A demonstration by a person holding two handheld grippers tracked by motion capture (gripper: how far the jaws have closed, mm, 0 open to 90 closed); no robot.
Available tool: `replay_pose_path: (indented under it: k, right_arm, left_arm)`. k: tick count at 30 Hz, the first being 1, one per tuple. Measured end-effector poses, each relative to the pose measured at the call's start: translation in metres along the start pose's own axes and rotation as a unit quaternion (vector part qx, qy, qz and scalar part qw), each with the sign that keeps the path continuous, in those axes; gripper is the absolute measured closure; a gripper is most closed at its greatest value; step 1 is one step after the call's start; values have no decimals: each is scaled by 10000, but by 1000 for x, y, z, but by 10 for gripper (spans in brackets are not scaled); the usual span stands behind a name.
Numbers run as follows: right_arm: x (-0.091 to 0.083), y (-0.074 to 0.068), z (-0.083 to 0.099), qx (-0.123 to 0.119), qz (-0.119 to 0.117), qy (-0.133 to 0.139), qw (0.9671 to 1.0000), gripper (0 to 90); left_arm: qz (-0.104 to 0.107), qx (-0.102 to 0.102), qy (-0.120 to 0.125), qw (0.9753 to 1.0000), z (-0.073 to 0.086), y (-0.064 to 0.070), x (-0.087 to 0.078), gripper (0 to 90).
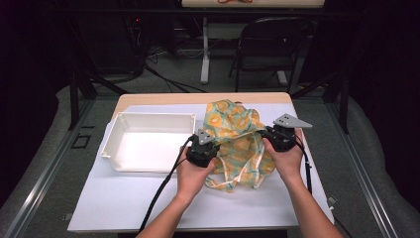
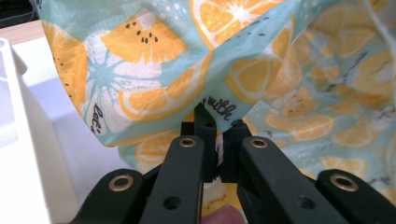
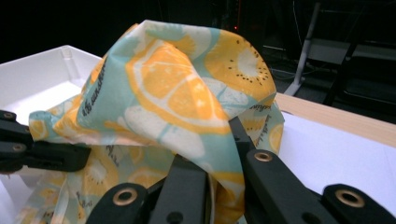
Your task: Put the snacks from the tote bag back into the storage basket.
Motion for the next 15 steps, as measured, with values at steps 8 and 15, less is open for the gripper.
replay_pose_path:
  k: [8,15]
  right_arm:
    - [6,-4,-9,-52,-38,22,10000,894]
    - [20,-3,-15,89,-35,38,9999,897]
  left_arm:
    - [38,-28,-83,10000,10,-5,-4,883]
    - [-61,-104,-184,9998,18,-9,-5,871]
Point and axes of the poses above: each handheld gripper's, and its own axes: x roughly forward along the jaws, z roughly out of its underside, y roughly to its right, the point moved 8 cm from there along x, roughly forward along the jaws, and after that the axes turned 10 degrees about z, right-handed, at the moved point
